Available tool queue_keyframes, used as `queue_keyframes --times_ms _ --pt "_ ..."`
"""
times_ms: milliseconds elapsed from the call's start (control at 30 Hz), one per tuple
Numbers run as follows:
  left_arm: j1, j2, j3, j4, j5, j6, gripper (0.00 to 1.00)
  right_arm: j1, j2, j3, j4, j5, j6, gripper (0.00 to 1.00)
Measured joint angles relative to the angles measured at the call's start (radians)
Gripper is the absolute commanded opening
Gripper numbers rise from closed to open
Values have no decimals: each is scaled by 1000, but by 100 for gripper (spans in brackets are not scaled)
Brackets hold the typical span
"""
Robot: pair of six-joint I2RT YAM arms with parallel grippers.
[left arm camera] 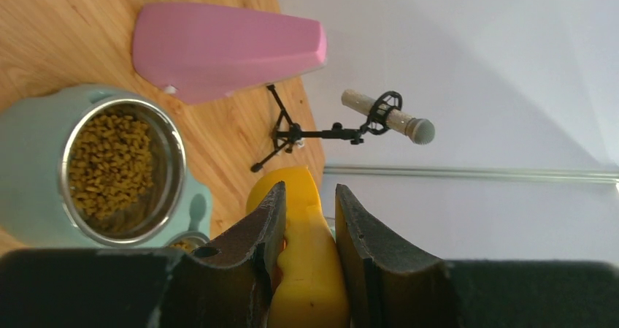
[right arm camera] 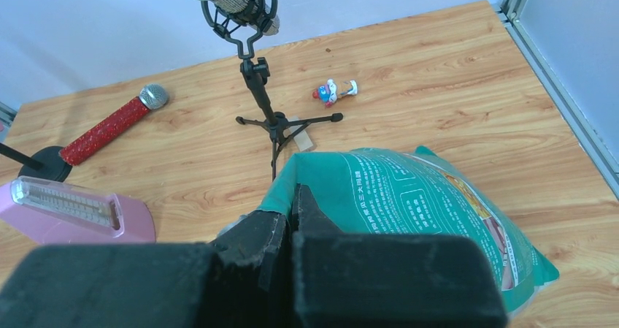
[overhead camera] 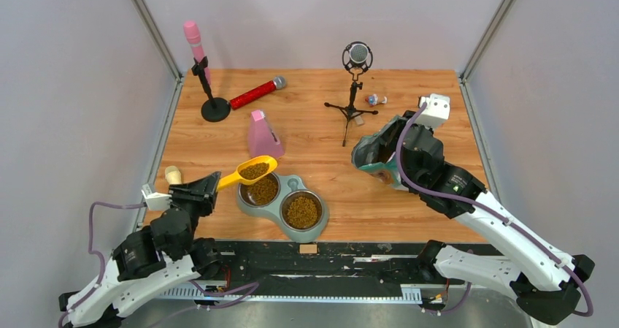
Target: Serve the pet food
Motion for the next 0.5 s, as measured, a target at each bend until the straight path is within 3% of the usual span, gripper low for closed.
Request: queue_keyframes --times_ms 500 --pt "0 120 98 -332 -80 -23 0 0 0 0 5 11 -19 0"
